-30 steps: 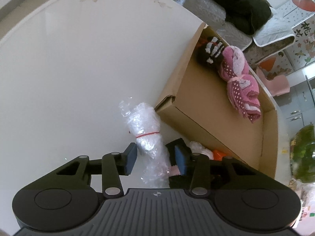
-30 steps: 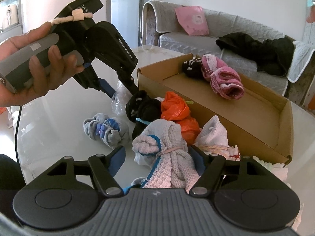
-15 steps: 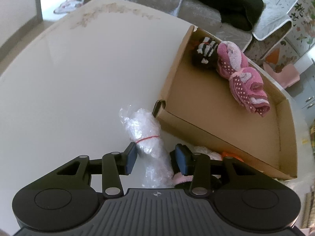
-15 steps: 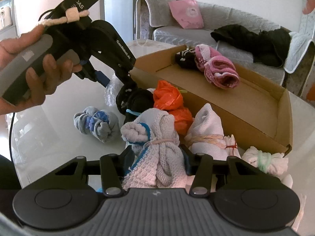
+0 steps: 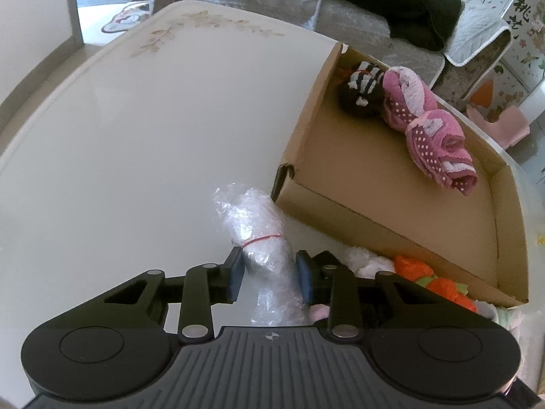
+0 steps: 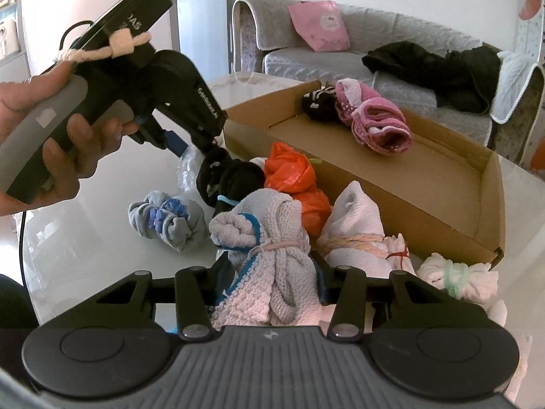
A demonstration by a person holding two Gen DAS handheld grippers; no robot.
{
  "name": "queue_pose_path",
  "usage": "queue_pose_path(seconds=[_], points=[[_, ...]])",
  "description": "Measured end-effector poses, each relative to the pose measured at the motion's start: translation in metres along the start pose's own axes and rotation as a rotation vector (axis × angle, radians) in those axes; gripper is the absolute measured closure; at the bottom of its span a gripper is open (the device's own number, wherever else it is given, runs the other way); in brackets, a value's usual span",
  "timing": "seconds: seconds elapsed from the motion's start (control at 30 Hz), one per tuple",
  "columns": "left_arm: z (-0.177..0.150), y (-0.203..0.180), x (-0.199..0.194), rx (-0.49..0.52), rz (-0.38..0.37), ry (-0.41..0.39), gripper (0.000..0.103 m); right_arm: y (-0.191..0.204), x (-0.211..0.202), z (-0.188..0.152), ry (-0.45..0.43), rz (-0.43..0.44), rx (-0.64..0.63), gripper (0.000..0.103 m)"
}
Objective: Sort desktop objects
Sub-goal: 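Grasp the clear plastic-wrapped bundle with the left tool while the right grasps the white knitted bundle, then carry both bundles into the cardboard box and open both tools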
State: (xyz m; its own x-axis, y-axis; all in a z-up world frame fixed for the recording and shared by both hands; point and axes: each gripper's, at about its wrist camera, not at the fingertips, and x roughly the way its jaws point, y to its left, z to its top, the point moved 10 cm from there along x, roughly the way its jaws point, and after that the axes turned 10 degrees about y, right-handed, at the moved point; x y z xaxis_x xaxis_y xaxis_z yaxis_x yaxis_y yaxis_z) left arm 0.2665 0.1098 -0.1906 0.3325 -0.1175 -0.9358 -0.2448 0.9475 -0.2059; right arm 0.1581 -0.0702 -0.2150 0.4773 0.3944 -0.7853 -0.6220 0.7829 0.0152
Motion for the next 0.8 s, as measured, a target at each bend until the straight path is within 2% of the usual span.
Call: queue_pose_path(seconds=[0.2, 0.5, 0.67, 0.8], points=[[-0.006, 0.009, -0.013, 0.000, 0.016, -0.017, 0.063, 0.000, -0.010, 0.001, -0.013, 0.004, 0.011, 0.061], [-0.015, 0.015, -0.056, 0.081, 0.087, -0.103, 0.063, -0.009, -0.046, 0.006, -0.054, -0.008, 0.033, 0.061], [-0.023, 0.010, -0.078, 0.126, 0.086, -0.136, 0.063, -0.017, -0.069, 0.009, -0.080, -0.023, 0.052, 0.061], [-0.031, -0.011, -0.096, 0.194, 0.066, -0.163, 0.063, -0.029, -0.083, 0.012, -0.096, -0.024, 0.086, 0.061]])
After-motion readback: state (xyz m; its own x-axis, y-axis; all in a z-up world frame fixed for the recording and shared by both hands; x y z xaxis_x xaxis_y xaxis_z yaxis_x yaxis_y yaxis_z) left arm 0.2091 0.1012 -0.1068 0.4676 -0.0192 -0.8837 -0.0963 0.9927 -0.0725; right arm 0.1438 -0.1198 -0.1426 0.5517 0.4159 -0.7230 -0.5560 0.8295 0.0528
